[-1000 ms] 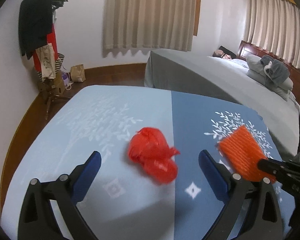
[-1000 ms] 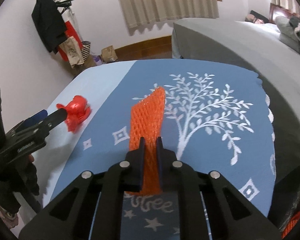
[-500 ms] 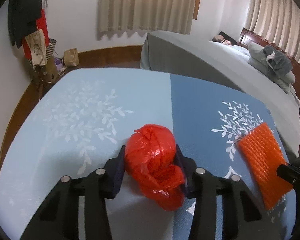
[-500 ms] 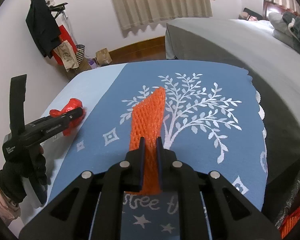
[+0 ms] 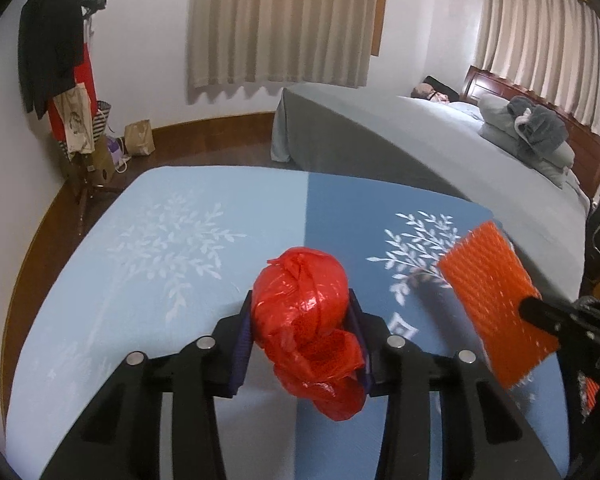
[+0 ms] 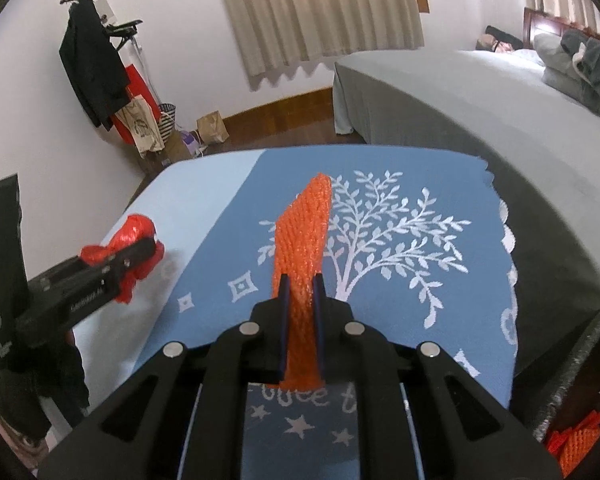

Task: Collect trash
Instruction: 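Carry the red bag and orange pad over the black bin and open both tools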

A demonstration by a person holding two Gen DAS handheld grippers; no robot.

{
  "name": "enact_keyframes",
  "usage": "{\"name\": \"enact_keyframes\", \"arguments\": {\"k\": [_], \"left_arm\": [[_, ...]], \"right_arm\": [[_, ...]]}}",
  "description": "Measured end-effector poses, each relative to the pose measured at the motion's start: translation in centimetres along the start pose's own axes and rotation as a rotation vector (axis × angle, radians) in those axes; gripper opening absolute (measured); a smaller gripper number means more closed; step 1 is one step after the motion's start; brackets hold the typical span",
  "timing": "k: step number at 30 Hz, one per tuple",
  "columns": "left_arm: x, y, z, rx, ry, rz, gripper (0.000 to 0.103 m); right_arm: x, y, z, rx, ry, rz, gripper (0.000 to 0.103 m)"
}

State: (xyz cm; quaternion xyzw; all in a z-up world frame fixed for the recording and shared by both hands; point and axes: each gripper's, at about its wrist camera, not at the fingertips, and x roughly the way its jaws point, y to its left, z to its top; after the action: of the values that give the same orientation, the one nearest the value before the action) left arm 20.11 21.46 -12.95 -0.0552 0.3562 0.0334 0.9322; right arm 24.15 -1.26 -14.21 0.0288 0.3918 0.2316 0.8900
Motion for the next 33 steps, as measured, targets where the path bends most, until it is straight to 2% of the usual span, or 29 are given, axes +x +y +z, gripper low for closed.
{"name": "enact_keyframes", "arguments": {"k": [16,33], "left_arm": [[-6.8,-4.8,0.2,0.030,-0.068,-0.038,0.042],[-13.4,-12.1,0.2,0.092,-0.139,-0.159,0.042]], "right_arm": [[-8.7,-1.2,0.2,0.012,-0.107,-0.031,0.010],[-18.6,-4.3,-1.8,0.030,-0.217,-0.092,0.010]]}}
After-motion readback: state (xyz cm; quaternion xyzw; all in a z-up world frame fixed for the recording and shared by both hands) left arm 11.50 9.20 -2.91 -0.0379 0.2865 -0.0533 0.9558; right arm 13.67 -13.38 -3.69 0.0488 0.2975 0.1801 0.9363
